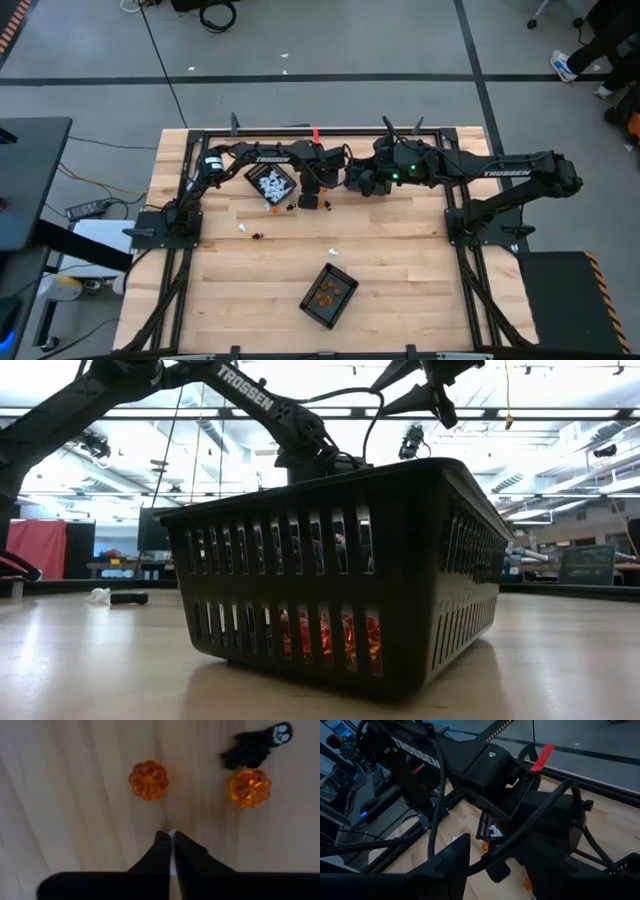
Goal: Sort Halloween decoration
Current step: Put the white ghost toy into the top left black basket
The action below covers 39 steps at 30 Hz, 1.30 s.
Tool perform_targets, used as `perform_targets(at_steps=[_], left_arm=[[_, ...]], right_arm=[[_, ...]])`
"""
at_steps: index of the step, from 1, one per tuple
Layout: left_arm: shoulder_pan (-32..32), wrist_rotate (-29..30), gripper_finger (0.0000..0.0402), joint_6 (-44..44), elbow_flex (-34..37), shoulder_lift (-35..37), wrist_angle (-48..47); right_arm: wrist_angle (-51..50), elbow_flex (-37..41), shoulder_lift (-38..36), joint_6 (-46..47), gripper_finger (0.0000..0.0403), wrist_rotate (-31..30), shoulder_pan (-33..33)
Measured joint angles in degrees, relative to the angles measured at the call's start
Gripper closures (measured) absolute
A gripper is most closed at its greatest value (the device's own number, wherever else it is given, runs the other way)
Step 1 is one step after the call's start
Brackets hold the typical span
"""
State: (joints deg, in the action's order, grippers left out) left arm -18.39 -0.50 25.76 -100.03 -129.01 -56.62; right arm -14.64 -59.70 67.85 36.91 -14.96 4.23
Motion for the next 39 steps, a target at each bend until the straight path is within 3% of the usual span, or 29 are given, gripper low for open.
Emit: perform_targets(at_steps=[14, 29, 32, 39], left_arm=[[-0.17, -0.54, 0.04, -1.74, 0.0, 0.09, 1.44], [-1.71, -3.75, 0.0399, -5.93, -4.85, -0.28, -7.43], [-1.61, -3.75, 0.0376, -6.52, -4.85, -0.26, -7.33], [-1.32, -3.72, 0.0276, -6.81, -4.96, -0.17, -6.97]], right_arm=[[0.01, 0.0, 0.0, 0.39, 0.022, 0.0, 0.0], [1.39, 0.01, 0.0, 0.01, 0.022, -0.02, 0.02], [1.9, 0.02, 0.0, -0.02, 0.022, -0.02, 0.02], [2.0, 0.01, 0.0, -0.17, 0.022, -0.01, 0.02]])
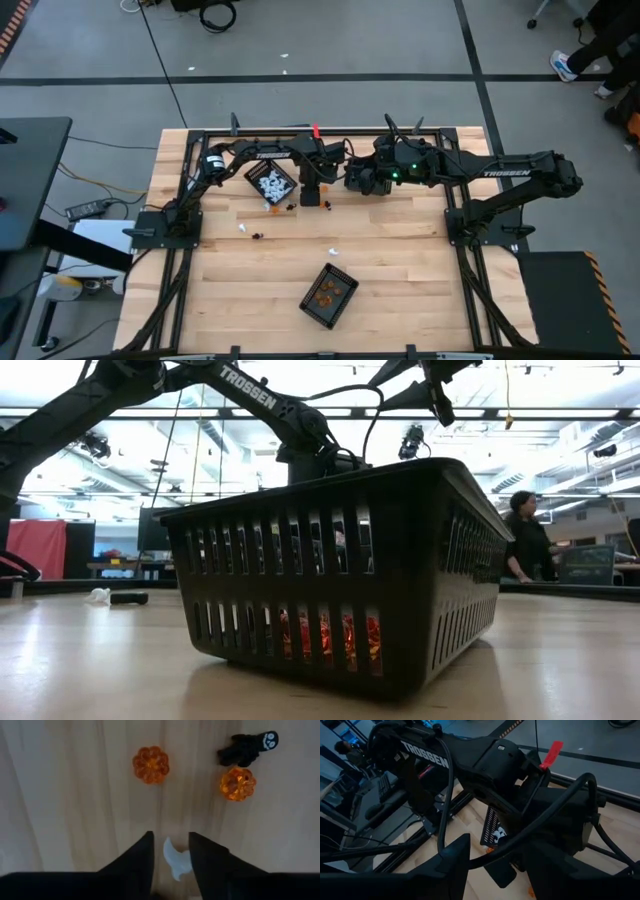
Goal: Sort Halloween decoration
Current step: Put the white ghost toy into the top left black basket
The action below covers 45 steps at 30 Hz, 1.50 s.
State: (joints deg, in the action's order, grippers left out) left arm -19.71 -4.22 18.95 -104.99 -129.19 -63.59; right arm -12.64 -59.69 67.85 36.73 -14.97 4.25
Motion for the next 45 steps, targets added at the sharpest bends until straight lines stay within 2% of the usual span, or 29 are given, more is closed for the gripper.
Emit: perform_targets(at_steps=[5, 20, 24, 36, 45], left_arm=[[-0.14, 1.28, 0.0242, -1.69, 0.0, -0.03, -0.74], [-0.27, 3.05, 0.0241, -1.96, 4.52, 0.13, 0.02], [-0.28, 3.08, 0.026, -1.17, 5.13, 0.2, -0.04], [-0.34, 2.84, 0.0373, -0.24, 5.89, 0.17, -1.77], [-0.37, 2.61, 0.0387, -0.4, 5.9, 0.23, -0.84]], right_arm=[[0.17, 0.01, 0.0, -0.02, 0.022, -0.01, 0.0], [0.6, 0.01, 0.0, 0.0, 0.022, 0.01, 0.0], [0.6, 0.01, 0.0, -0.02, 0.022, 0.01, 0.0], [0.56, 0.01, 0.0, 0.01, 0.022, 0.01, -0.02], [0.58, 0.01, 0.0, 0.15, 0.022, 0.03, -0.11]])
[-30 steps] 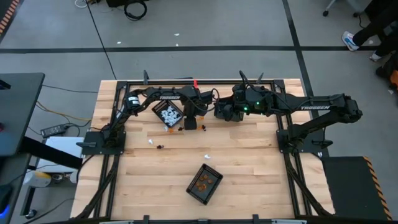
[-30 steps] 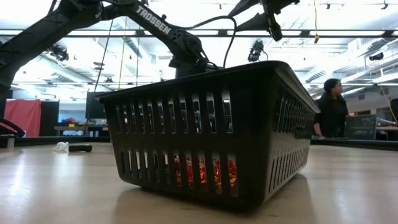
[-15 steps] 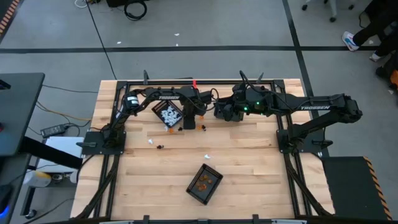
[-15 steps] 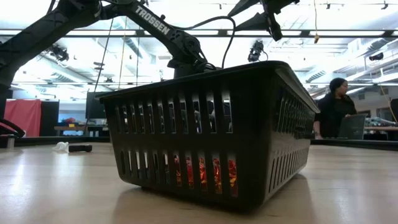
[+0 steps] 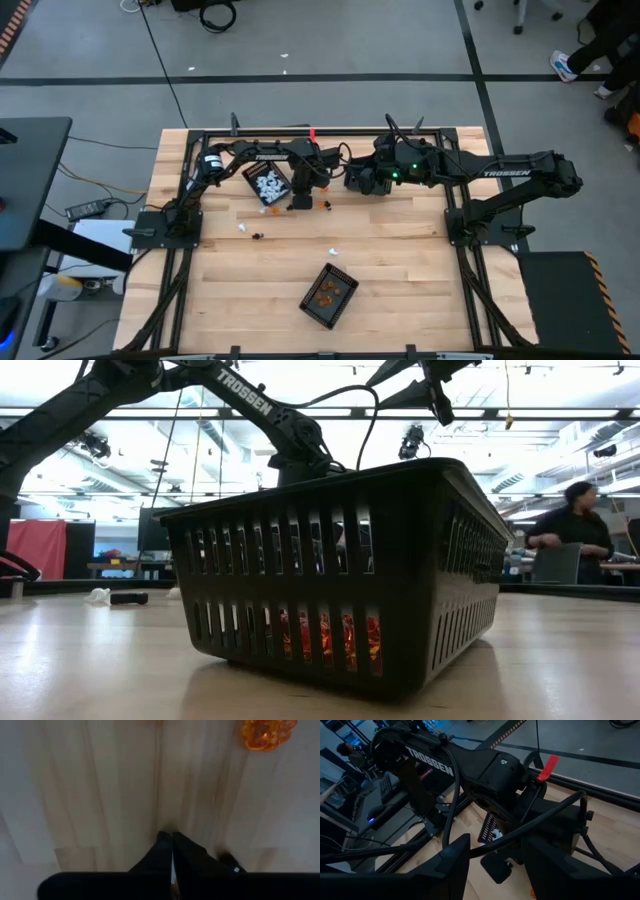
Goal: Sort Halloween decoration
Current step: Put the white ghost toy into the top left black basket
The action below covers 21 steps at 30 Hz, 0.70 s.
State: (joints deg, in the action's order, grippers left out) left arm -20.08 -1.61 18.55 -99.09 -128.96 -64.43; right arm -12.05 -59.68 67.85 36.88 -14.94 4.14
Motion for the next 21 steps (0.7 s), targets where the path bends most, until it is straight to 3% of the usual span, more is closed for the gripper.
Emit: perform_targets(at_steps=[11, 21], left_arm=[[-0.41, -3.24, 0.0399, -1.27, -3.0, -0.42, -1.49], [-0.59, -11.01, 0.04, -4.18, -3.08, -0.01, -6.51]], right_arm=[[0.04, 0.0, 0.0, 0.0, 0.022, -0.03, 0.0], [0.06, 0.0, -0.51, -0.4, 0.022, -0.02, -0.02]])
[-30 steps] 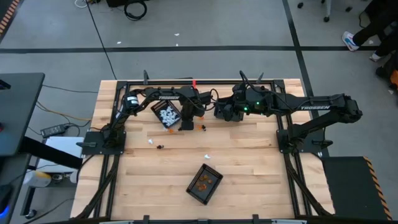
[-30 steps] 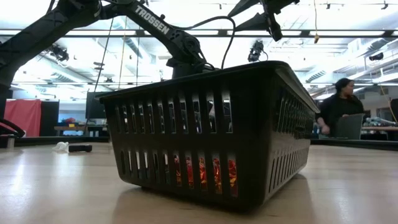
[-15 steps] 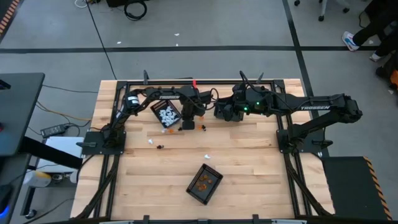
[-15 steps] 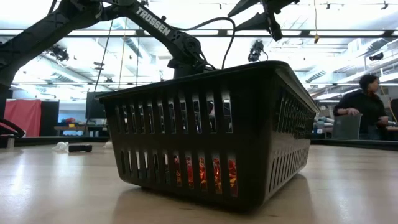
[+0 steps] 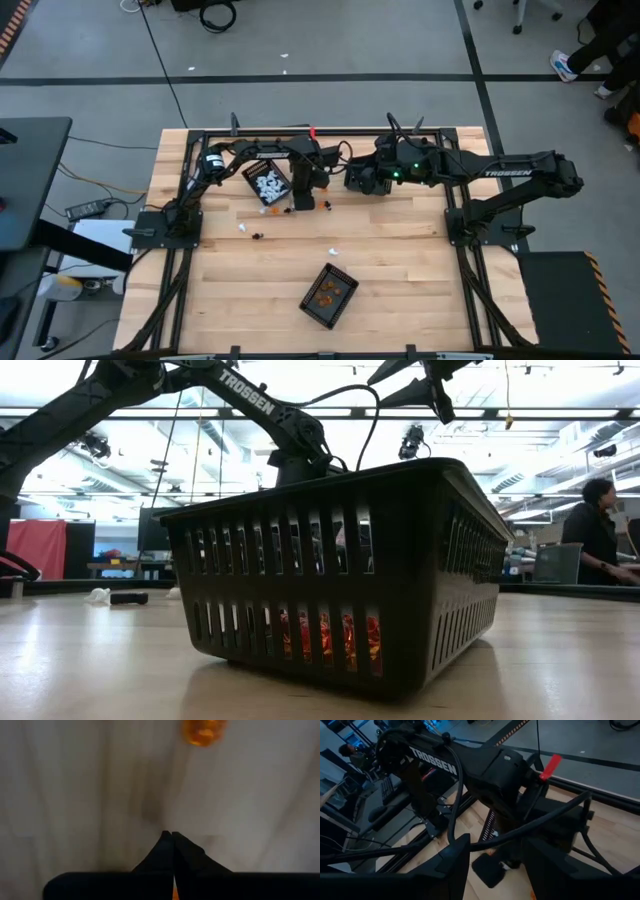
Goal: Sort Halloween decoration
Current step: Put the white ghost toy into the top left black basket
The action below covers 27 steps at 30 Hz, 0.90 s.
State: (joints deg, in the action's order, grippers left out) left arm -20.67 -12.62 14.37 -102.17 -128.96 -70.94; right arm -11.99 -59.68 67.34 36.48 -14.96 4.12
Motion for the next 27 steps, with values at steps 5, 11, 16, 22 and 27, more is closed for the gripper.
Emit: perform_targets(at_steps=[5, 11, 16, 22, 27], left_arm=[[0.04, -5.17, 0.0401, -2.06, -0.11, 1.82, -1.19], [0.83, -10.02, 0.0401, -4.22, -0.13, 5.1, -3.22], [4.53, -10.21, 0.0401, -2.14, -0.13, 9.66, -4.46], [7.56, -10.0, 0.0399, -3.05, 2.57, 16.04, 4.93], [7.76, -8.04, 0.0399, -7.94, 14.5, 23.94, 12.54]], right_arm=[[0.05, 0.0, -0.19, -0.51, 0.022, 0.03, 0.0], [-2.04, 0.0, -0.19, -2.38, 0.022, 0.84, -0.66], [-9.89, -0.06, 0.89, -7.21, 0.022, 5.95, -2.57], [-15.23, 0.02, 6.72, -9.24, 0.022, 11.75, -6.2], [-14.02, 0.02, 8.4, -9.83, 0.022, 7.33, -9.72]])
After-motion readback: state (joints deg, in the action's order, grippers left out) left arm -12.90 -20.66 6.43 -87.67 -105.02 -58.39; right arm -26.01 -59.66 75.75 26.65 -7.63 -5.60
